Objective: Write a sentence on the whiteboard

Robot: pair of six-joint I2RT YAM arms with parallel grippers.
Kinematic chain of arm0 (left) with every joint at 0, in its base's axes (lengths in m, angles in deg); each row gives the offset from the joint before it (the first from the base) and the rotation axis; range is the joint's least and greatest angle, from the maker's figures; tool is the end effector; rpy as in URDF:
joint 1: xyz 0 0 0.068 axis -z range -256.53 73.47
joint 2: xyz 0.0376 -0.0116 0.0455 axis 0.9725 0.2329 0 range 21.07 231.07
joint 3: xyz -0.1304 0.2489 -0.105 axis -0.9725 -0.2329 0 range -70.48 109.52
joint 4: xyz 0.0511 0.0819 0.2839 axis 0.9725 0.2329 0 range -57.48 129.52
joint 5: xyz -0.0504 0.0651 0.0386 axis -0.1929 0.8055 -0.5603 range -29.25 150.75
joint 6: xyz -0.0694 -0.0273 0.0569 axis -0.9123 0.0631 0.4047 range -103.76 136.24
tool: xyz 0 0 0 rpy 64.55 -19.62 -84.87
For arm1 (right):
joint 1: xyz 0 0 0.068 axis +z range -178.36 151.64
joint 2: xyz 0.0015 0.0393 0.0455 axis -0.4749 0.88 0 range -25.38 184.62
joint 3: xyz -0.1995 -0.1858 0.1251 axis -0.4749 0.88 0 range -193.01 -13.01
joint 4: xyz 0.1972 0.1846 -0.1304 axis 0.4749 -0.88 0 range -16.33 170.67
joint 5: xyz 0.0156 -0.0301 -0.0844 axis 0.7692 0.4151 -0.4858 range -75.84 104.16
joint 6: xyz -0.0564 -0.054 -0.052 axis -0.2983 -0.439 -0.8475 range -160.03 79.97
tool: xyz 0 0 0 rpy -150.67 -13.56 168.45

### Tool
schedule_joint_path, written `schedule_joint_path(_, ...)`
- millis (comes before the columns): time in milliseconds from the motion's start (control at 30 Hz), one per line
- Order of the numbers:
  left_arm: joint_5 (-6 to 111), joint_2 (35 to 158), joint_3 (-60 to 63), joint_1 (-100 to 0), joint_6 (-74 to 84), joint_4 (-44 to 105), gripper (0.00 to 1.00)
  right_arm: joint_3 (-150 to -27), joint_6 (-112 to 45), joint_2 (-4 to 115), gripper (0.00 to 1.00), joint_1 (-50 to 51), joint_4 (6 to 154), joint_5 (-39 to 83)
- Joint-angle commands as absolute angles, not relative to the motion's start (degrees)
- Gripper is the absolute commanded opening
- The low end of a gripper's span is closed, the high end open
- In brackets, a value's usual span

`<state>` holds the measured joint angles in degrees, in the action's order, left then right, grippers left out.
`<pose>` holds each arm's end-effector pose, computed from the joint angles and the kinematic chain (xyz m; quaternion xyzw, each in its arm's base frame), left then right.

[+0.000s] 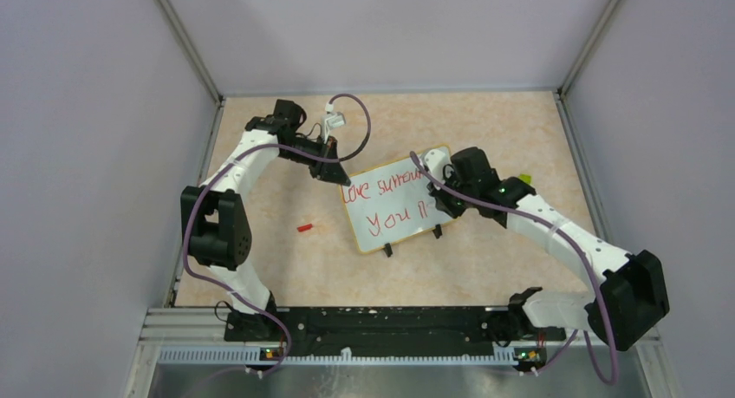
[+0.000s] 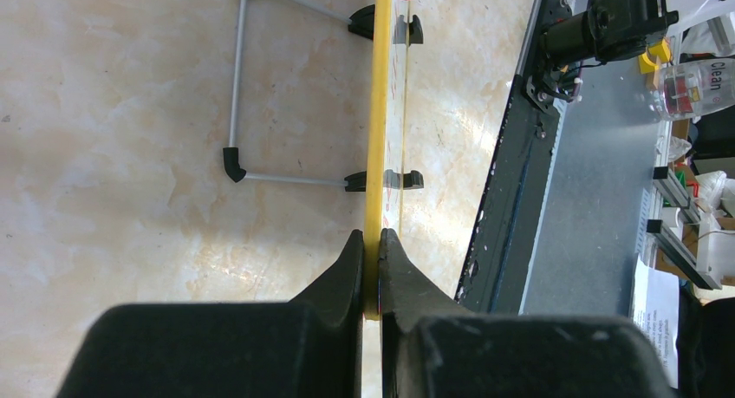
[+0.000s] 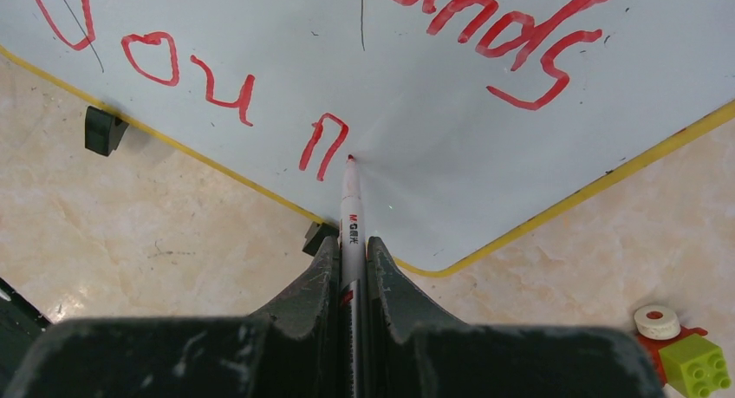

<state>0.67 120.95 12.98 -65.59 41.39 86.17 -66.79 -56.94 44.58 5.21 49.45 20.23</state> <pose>0.3795 -0.1482 0.2688 0.3465 0.7839 -0.4707 0.2096 0.2601 0.1833 0.2493 -0.4141 0.8334 0.1013 0.3517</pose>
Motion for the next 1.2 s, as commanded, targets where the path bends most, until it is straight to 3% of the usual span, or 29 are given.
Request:
schedule_joint_path(0,3.1,119.8,12.9,-65.1,41.4,85.7,0.00,-68.3,-57.5,45.3,0.00,4.8,51.7,20.9)
schedule_joint_path(767,3.1,120.0,12.9,-65.1,41.4,85.7,0.00,-68.1,-59.8,42.8,0.00,3.2,49.9,15.7)
schedule_joint_path(1167,2.8,120.1,13.2,-65.1,41.4,85.7,0.00,-70.8,-57.5,44.1,0.00,3.3,51.2,19.6)
